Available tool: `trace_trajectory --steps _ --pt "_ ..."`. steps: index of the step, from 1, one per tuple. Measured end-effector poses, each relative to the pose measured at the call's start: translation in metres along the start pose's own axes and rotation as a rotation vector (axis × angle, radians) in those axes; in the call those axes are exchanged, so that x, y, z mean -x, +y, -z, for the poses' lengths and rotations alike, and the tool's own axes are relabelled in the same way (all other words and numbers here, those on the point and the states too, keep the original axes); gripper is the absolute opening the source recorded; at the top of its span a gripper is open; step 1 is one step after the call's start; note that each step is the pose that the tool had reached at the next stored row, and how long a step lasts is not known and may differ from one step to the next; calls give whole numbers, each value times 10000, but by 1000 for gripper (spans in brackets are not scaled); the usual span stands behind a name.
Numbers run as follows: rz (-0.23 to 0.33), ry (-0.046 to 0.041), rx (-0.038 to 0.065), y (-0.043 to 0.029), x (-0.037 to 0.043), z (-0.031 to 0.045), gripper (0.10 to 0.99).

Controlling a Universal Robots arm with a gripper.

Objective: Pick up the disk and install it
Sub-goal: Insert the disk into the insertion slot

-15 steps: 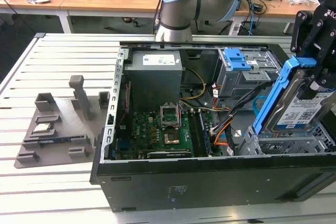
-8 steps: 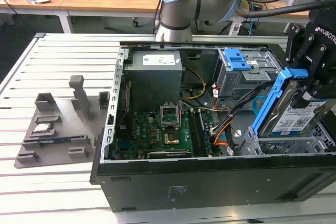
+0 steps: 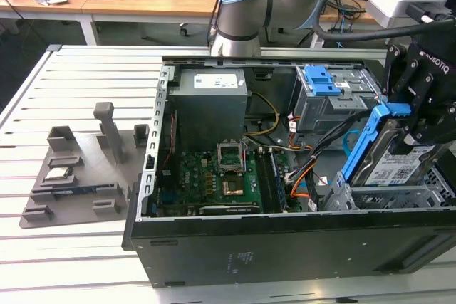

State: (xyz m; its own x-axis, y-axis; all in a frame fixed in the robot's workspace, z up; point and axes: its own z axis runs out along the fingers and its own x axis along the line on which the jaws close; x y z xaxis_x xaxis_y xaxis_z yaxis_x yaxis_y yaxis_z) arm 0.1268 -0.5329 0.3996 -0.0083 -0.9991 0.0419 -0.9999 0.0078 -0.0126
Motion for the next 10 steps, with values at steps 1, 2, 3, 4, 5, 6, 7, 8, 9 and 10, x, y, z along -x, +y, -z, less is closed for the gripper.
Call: trace_trajectory --steps 1,2,3,4,5,6,7,8,9,10 --pt "0 -2 -1 0 1 -25 365" --pt "0 0 -1 1 2 -40 365" --pt "0 0 0 1 2 -51 365" --pt "0 -1 0 1 3 -72 365" --pt "0 -1 0 1 4 -99 365" --pt "0 -1 0 1 5 -113 365" --pt "0 -1 0 2 5 -121 365" --pt "0 -1 -1 1 5 -121 365" --pt "0 1 -1 1 5 -122 365" --pt "0 0 -1 2 5 -124 365"
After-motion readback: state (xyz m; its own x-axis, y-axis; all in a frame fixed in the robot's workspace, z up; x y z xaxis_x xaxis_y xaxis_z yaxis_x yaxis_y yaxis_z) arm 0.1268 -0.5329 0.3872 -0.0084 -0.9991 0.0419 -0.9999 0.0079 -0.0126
